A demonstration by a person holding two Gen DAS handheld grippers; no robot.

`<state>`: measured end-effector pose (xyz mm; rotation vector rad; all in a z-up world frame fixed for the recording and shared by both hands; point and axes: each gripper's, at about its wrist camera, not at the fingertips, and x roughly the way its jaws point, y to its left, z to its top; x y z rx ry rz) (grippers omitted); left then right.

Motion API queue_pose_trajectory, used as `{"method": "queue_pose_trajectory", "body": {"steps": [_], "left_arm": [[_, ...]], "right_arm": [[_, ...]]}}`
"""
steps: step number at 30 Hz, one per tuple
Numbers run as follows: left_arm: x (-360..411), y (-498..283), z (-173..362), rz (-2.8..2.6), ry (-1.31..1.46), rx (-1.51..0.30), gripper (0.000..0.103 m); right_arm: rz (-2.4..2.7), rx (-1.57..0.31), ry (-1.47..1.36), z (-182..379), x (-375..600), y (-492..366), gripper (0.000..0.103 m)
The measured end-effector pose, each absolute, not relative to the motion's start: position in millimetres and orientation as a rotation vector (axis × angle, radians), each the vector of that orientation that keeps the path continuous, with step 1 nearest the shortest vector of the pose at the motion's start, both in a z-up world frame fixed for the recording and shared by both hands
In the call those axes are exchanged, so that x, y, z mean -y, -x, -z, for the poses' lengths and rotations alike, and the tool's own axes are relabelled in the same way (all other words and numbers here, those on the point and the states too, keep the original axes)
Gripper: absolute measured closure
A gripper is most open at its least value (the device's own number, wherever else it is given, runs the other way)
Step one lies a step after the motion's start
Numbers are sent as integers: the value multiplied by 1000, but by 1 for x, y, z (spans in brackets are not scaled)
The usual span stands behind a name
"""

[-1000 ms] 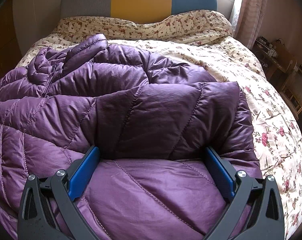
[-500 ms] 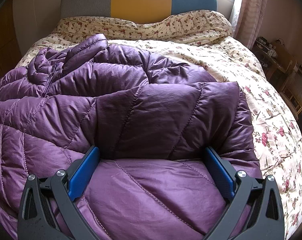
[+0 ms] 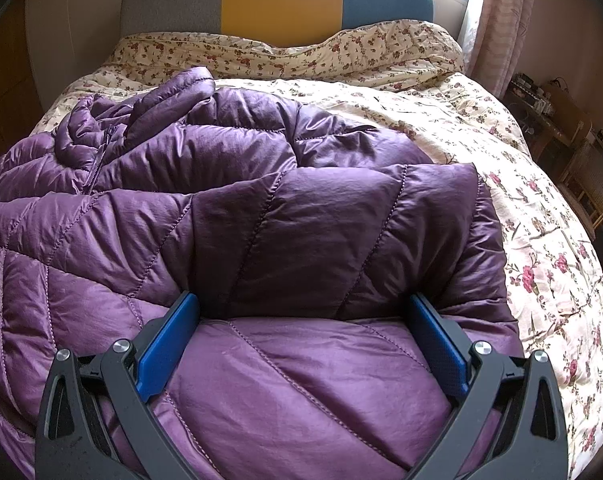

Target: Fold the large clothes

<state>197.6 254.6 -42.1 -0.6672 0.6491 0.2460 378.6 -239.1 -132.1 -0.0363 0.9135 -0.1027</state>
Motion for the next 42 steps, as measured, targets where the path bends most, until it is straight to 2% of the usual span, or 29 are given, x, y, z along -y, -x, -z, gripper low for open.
{"method": "queue_pose_trajectory", "body": {"steps": [14, 33, 34, 36, 37, 38, 42], "left_arm": [[-82, -318, 39, 171, 514, -761, 87], [54, -366, 66, 575, 510, -855, 87], [56, -367, 68, 583, 513, -864, 85], [55, -367, 69, 598, 528, -870, 67], [54, -366, 68, 602, 533, -863, 51], [52, -364, 67, 598, 538, -853, 44], [44, -362, 63, 595, 545, -840, 44]], "right_arm": [[102, -913, 36, 132, 239, -379, 2], [103, -913, 36, 133, 240, -379, 2], [103, -913, 36, 133, 240, -379, 2], [103, -913, 37, 133, 239, -380, 2], [103, -913, 37, 133, 239, -380, 2], [103, -913, 37, 133, 240, -380, 2], [104, -914, 38, 133, 239, -380, 2]]}}
